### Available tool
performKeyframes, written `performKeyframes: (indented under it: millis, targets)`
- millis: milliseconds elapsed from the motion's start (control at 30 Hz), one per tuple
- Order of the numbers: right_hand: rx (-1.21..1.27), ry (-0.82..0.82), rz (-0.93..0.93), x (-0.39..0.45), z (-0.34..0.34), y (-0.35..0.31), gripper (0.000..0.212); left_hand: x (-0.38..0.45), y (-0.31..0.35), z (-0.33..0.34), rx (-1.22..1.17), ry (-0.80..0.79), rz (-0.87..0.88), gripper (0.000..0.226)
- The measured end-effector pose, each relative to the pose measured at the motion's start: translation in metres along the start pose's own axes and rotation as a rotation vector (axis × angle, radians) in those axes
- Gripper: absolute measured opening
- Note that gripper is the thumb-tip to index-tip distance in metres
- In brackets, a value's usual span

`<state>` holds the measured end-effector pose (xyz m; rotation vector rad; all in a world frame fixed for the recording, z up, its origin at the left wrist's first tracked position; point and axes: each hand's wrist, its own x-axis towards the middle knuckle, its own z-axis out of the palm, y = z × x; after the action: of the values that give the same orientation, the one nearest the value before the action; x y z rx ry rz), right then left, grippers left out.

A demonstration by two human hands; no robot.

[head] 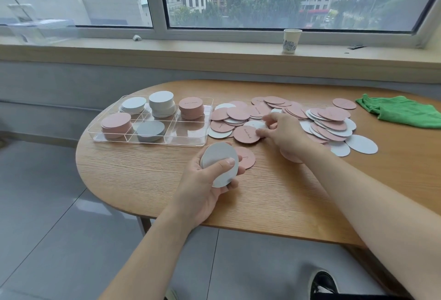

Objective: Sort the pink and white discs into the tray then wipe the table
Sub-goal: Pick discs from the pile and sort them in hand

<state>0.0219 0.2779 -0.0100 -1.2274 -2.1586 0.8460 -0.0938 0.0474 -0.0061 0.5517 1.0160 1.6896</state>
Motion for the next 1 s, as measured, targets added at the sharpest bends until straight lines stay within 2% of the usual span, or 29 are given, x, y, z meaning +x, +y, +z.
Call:
performKeyframes:
  millis: [67, 233, 333, 533, 700, 833, 1000]
  targets:
    - [0.044, -0.023, 0.051, 0.005, -0.001, -0.003, 0.046, 0.001, 0.001, 0.000, -0.018, -0.001, -0.004, 0.043]
    - [-0.128, -0.134, 0.094, 0.017, -0.005, -0.009, 0.054, 0.001, 0.001, 0.001, -0.027, 0.008, -0.016, 0.041]
    - [-0.080, -0.140, 0.124, 0.019, -0.005, -0.010, 0.055, -0.001, 0.001, 0.002, -0.020, 0.011, -0.016, 0.040]
    - [0.128, -0.039, 0.135, 0.010, -0.001, -0.008, 0.048, -0.001, 0.002, 0.003, -0.004, 0.011, -0.017, 0.033]
    - [0.316, 0.125, 0.079, -0.002, -0.007, 0.001, 0.018, -0.001, 0.002, 0.003, 0.004, 0.012, -0.015, 0.027]
    - [0.376, 0.186, 0.057, -0.008, -0.022, 0.009, 0.014, -0.001, 0.002, 0.005, 0.013, 0.022, -0.025, 0.028]
    - [0.586, 0.246, -0.023, -0.039, -0.039, 0.002, 0.011, -0.001, 0.001, 0.005, -0.012, 0.033, -0.028, 0.031]
